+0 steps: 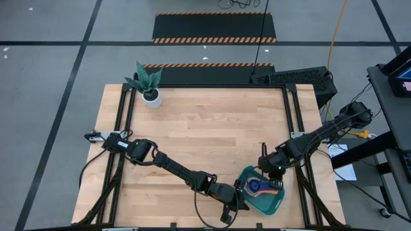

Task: Nest measuring cups in basket
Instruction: Put the nested measuring cups into the green bin

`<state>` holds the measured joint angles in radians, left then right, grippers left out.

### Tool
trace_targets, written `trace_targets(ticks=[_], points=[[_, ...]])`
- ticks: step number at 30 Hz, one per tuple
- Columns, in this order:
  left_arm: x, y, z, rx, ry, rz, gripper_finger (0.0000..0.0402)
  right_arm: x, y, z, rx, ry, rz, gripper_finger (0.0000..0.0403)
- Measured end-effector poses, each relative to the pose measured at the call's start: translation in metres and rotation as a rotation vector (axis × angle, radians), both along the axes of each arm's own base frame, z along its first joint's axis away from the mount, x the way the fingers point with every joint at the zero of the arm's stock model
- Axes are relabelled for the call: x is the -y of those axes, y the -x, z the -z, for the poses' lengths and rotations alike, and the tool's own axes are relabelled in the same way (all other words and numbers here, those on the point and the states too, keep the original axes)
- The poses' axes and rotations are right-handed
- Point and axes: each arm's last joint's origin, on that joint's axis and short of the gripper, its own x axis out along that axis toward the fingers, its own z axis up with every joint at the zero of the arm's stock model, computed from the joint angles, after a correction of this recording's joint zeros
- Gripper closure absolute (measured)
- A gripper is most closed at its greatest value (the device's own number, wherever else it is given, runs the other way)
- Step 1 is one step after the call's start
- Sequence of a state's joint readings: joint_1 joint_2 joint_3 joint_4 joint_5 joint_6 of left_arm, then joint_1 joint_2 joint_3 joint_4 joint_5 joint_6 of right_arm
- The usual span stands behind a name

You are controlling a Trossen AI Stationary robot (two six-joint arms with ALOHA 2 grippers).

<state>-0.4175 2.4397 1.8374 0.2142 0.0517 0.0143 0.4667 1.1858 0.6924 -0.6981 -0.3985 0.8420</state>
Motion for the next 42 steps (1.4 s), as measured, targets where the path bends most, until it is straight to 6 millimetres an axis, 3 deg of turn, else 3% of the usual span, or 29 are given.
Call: trace_targets(ticks=[9, 15, 31, 42], points=[[0.003, 0.001, 0.000, 0.001, -0.002, 0.007, 0.0383, -0.004, -0.008, -0.015, 0.053, -0.018, -0.008, 0.0383], [0.005, 0.002, 0.000, 0.003, -0.006, 0.013, 0.0383, 0.002, 0.001, -0.011, -0.026, 0.105, 0.030, 0.0383], [0.006, 0.001, -0.002, 0.025, 0.004, 0.013, 0.0383, -0.025, 0.007, -0.013, 0.052, 0.081, 0.015, 0.0383], [0.006, 0.001, -0.002, 0.026, 0.004, 0.013, 0.0383, -0.031, 0.011, -0.013, 0.051, 0.093, 0.013, 0.0383]])
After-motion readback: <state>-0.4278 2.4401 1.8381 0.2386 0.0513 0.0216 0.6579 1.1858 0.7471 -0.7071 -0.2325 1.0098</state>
